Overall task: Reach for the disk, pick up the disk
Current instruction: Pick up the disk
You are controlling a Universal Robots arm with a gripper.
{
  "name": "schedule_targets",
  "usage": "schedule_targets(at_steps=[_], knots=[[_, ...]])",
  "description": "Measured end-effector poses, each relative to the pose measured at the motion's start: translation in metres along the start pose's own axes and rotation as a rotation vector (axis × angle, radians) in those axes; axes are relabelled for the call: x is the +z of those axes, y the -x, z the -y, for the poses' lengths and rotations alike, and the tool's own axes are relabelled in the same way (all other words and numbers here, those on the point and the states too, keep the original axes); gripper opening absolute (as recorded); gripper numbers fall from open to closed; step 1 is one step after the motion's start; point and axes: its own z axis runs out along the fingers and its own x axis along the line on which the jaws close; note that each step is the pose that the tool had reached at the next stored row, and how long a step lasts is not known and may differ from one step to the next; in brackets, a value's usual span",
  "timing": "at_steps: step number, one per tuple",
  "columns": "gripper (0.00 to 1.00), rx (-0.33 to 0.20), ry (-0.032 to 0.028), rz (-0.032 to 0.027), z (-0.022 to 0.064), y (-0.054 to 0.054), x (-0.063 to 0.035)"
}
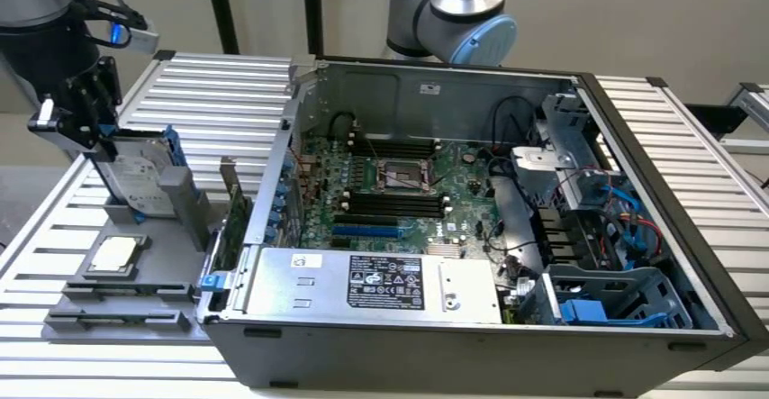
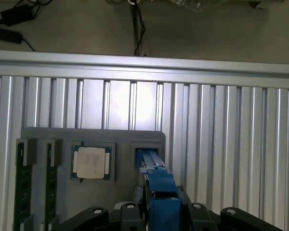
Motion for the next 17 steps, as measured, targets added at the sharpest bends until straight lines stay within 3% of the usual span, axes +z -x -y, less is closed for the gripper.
schedule_targets(at_steps=[4, 6, 17], knots=[[0.38, 0.000, 0.0001, -0.0011, 0.0001, -0.0001, 0.0000], [0.33, 0.000, 0.0001, -0.0012, 0.0001, -0.0001, 0.0000], [0.33, 0.003, 0.0000, -0.0011, 0.0000, -0.0035, -0.0001]])
